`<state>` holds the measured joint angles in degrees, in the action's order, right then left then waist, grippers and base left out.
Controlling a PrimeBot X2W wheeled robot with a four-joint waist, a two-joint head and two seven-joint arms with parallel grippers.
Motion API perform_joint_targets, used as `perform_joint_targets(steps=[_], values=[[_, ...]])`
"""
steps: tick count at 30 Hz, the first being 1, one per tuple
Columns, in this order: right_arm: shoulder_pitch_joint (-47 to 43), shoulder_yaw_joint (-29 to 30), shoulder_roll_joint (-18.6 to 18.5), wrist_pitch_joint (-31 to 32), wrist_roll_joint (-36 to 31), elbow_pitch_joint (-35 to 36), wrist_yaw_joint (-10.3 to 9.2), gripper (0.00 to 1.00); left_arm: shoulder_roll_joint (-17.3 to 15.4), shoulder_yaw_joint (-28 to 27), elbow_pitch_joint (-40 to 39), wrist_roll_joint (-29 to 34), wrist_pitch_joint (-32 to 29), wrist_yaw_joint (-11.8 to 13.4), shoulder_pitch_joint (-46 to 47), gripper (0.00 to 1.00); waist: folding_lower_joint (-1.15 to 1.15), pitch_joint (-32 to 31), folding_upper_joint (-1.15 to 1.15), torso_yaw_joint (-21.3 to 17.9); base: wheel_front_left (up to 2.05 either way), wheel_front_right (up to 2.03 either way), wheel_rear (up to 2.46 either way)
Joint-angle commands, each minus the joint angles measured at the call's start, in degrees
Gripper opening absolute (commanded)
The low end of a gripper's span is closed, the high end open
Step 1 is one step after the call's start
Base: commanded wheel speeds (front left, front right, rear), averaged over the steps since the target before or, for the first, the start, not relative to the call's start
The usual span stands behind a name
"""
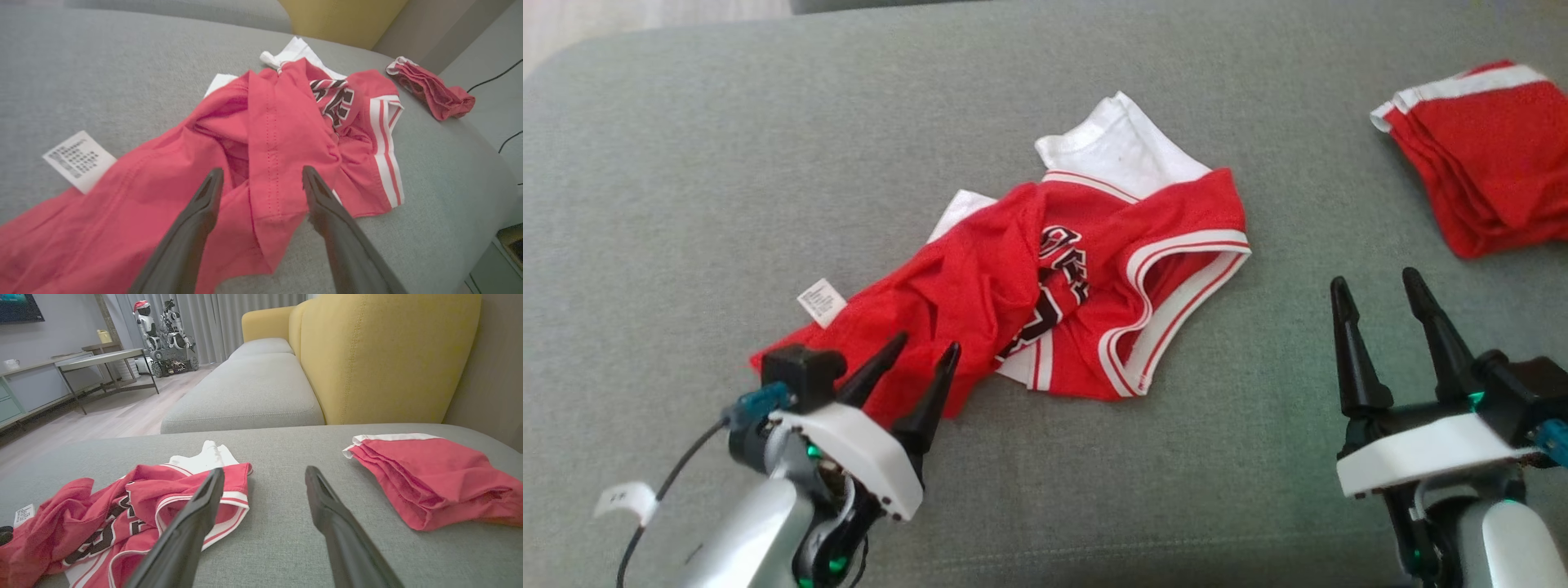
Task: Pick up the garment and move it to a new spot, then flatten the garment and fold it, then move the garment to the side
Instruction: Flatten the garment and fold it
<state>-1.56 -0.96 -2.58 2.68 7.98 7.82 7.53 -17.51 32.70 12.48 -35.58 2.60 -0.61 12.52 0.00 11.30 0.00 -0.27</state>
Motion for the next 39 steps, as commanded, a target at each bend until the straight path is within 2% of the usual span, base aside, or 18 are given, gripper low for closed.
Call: perform_joint_targets(steps=[1, 13, 19, 20, 21, 22, 23, 28, 39], values=[[2.7, -1.2, -0.3, -0.7, 0.2, 1.9, -0.04, 1.0, -0.4, -1.8, -0.2, -0.6, -0.2, -1.2, 4.0, 1.0, 0.0, 1.0, 0.0, -0.9, 0.0, 0.0, 0.0], [3.5, -1.0, -0.3, -1.6, 0.4, 1.1, -0.04, 1.0, 0.4, -0.7, 5.1, -4.5, -1.8, -5.2, 7.9, 1.0, 0.0, 2.5, 0.0, -2.2, 0.0, 0.0, 0.0], [3.9, -1.0, -0.3, -2.0, 0.6, 0.7, -0.04, 1.0, 0.1, 0.4, 5.8, -6.6, -2.8, -6.1, 8.6, 1.0, 0.0, 2.8, 0.0, -2.3, 0.0, 0.0, 0.0], [3.9, -0.9, -0.3, -2.1, 0.7, 0.7, -0.04, 1.0, 0.0, 0.7, 5.7, -6.6, -2.6, -6.2, 8.7, 0.88, 0.0, 2.8, 0.0, -2.3, 0.0, 0.0, 0.0], [3.9, -0.9, -0.3, -2.1, 0.6, 0.6, -0.04, 1.0, -0.3, 0.8, 5.6, -6.3, -2.3, -6.3, 8.9, 0.47, 0.0, 2.9, 0.0, -2.3, 0.0, 0.0, 0.0], [3.9, -0.9, -0.3, -2.1, 0.6, 0.5, -0.04, 1.0, -0.4, 0.8, 5.4, -6.3, -1.8, -6.3, 9.0, 0.26, 0.0, 2.9, 0.0, -2.3, 0.0, 0.0, 0.0], [3.9, -0.8, -0.3, -2.1, 0.7, 0.5, -0.04, 1.0, -0.6, 0.7, 5.3, -6.0, -1.1, -6.3, 9.1, 0.0, 0.0, 2.9, 0.0, -2.3, 0.0, 0.0, 0.0], [3.8, -0.6, -0.3, -2.1, 0.7, 0.2, -0.04, 1.0, -1.5, -0.2, 4.1, -4.7, 1.7, -5.0, 8.7, 0.0, 0.0, 2.7, 0.0, -2.1, 0.0, 0.0, 0.0], [8.2, 0.9, -0.3, -1.9, -0.7, -1.3, -0.04, 1.0, -4.3, -2.8, -4.9, -3.4, 3.8, 0.9, 4.7, 0.0, 0.0, 3.1, 0.0, 0.2, 0.0, 0.0, 0.0]])
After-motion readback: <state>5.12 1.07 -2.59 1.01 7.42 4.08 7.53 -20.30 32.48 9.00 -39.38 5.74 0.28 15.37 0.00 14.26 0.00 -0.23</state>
